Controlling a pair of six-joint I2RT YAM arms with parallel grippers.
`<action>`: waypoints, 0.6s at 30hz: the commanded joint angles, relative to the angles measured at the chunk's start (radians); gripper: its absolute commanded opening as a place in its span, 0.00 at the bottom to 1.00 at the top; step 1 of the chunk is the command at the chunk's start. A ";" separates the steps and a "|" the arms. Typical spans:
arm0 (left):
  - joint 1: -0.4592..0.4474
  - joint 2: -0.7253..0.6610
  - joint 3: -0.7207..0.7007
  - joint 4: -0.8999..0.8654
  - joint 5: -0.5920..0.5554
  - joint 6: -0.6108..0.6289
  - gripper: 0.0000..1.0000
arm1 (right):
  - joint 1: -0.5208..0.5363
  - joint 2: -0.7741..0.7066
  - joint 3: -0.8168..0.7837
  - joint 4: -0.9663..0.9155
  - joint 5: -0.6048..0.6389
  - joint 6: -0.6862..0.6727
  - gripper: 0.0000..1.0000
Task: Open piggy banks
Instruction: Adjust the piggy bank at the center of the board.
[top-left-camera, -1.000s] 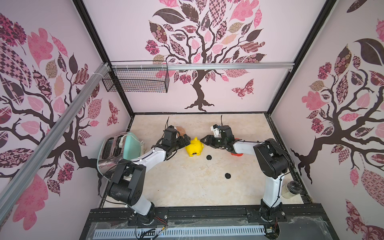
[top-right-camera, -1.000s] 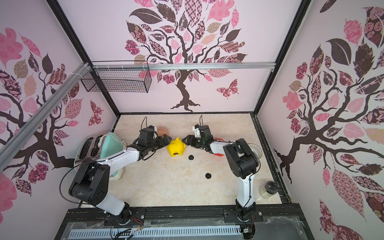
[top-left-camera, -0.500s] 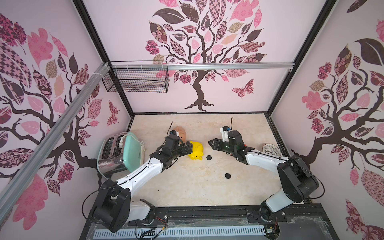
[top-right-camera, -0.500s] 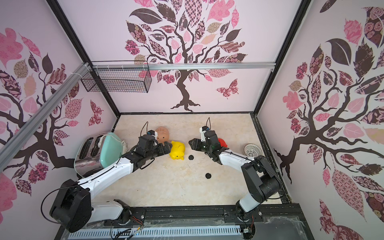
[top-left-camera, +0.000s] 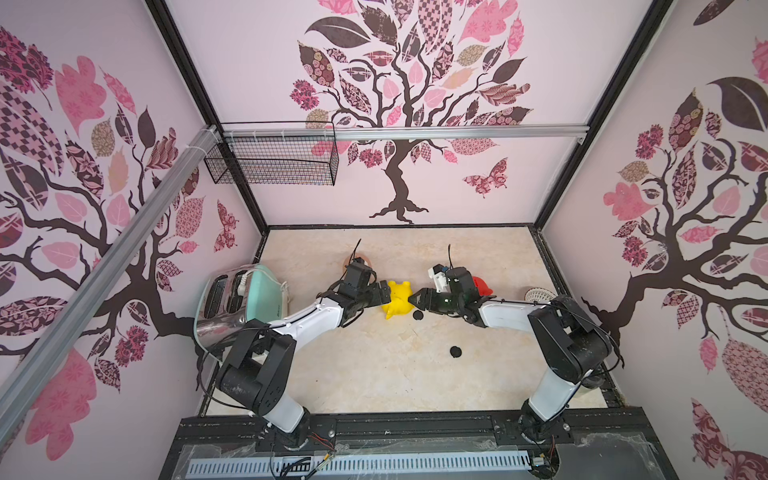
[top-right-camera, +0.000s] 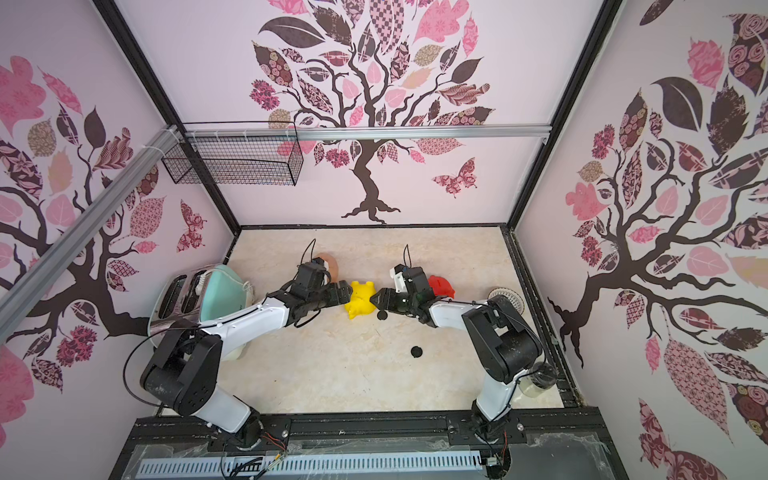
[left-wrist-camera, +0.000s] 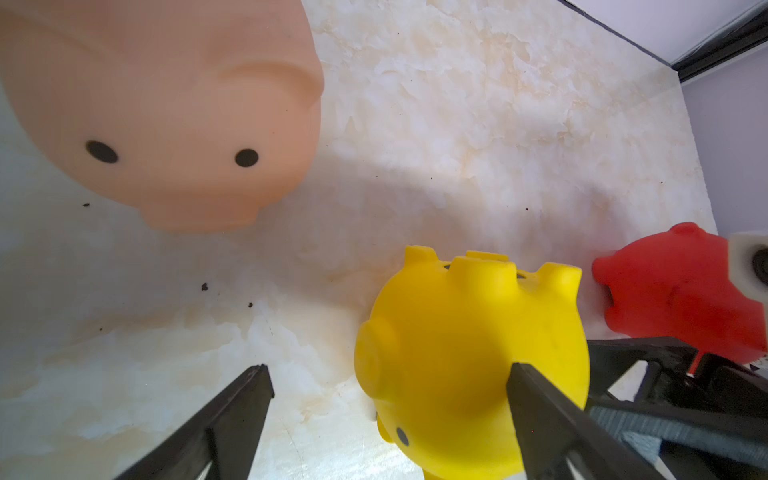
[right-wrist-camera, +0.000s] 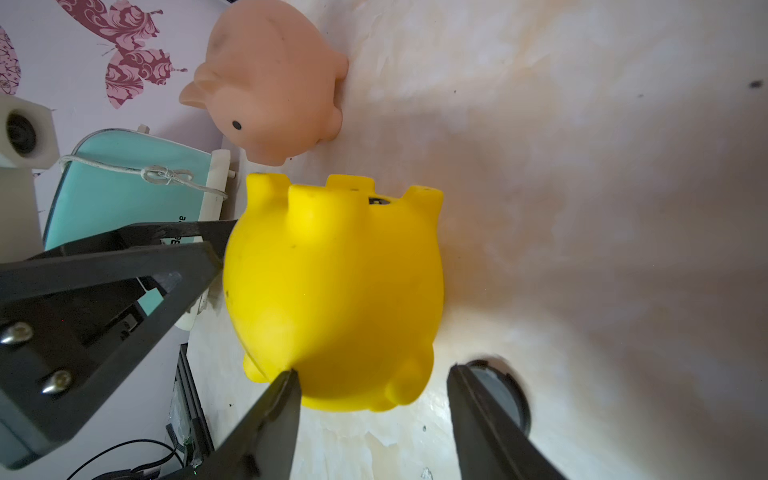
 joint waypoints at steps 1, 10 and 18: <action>-0.002 0.017 0.002 -0.012 0.036 0.030 0.94 | 0.004 0.034 0.047 0.016 -0.028 -0.003 0.62; -0.018 -0.031 -0.058 -0.013 0.083 0.026 0.92 | -0.016 0.118 0.159 -0.017 0.033 -0.013 0.62; -0.017 -0.065 -0.003 -0.067 0.022 0.043 0.94 | -0.016 0.113 0.122 0.033 -0.017 0.016 0.62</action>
